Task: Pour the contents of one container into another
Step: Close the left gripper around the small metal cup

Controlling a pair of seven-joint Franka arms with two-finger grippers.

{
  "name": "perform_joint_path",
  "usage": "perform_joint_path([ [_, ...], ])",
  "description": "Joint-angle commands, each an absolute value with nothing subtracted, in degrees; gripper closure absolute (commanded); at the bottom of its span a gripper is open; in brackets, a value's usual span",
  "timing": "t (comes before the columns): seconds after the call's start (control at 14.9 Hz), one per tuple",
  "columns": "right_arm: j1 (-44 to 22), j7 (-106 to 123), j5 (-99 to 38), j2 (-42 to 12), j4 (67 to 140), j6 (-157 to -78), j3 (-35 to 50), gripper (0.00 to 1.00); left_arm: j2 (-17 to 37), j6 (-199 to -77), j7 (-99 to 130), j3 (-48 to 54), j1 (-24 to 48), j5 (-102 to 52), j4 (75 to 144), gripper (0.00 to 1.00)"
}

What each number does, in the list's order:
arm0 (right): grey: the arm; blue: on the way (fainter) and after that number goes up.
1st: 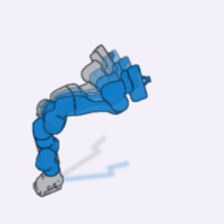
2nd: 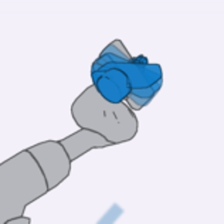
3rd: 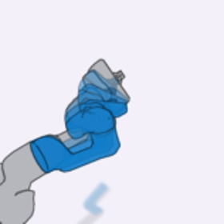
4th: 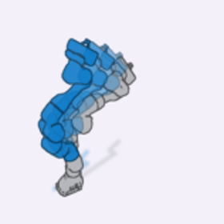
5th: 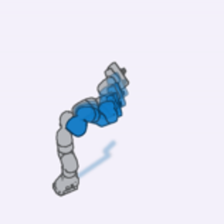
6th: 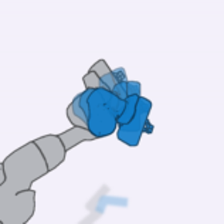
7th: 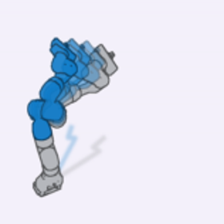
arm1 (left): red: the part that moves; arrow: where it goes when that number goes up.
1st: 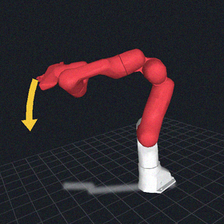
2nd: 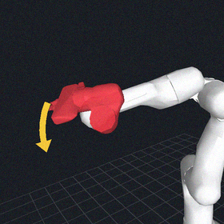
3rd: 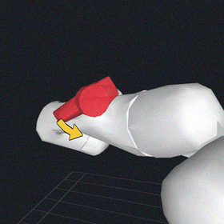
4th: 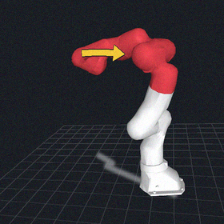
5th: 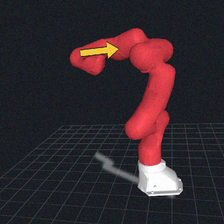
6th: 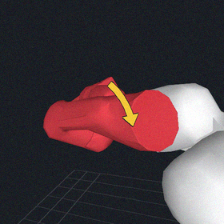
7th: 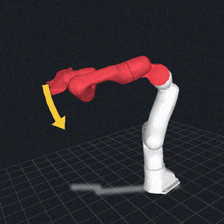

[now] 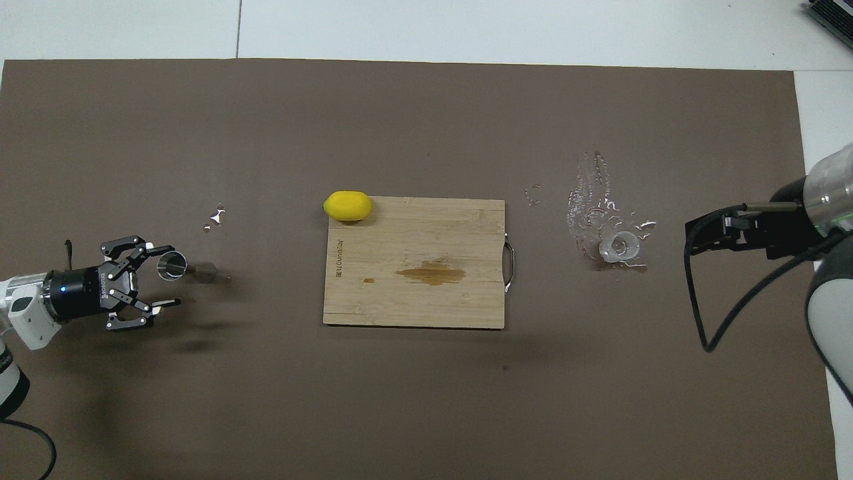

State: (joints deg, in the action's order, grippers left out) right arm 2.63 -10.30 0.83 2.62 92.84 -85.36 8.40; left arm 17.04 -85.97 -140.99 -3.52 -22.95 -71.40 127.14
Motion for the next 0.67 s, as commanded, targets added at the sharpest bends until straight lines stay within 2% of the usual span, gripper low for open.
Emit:
perform_joint_path([
  [0.0,3.3,-9.4,-0.4,4.1,94.5,-86.4,8.6,0.0,17.0,-85.3,-142.2,-3.4,-23.6,-72.3,127.4,0.12],
  [0.4,3.3,-9.4,-0.4,4.0,94.5,-86.4,8.6,0.0,17.0,-85.8,-142.3,-3.5,-24.6,-72.3,127.6,0.32],
  [0.61,3.3,-9.4,-0.4,4.1,94.5,-86.4,8.6,0.0,17.1,-86.4,-142.6,-3.5,-24.5,-72.3,127.3,0.49],
])
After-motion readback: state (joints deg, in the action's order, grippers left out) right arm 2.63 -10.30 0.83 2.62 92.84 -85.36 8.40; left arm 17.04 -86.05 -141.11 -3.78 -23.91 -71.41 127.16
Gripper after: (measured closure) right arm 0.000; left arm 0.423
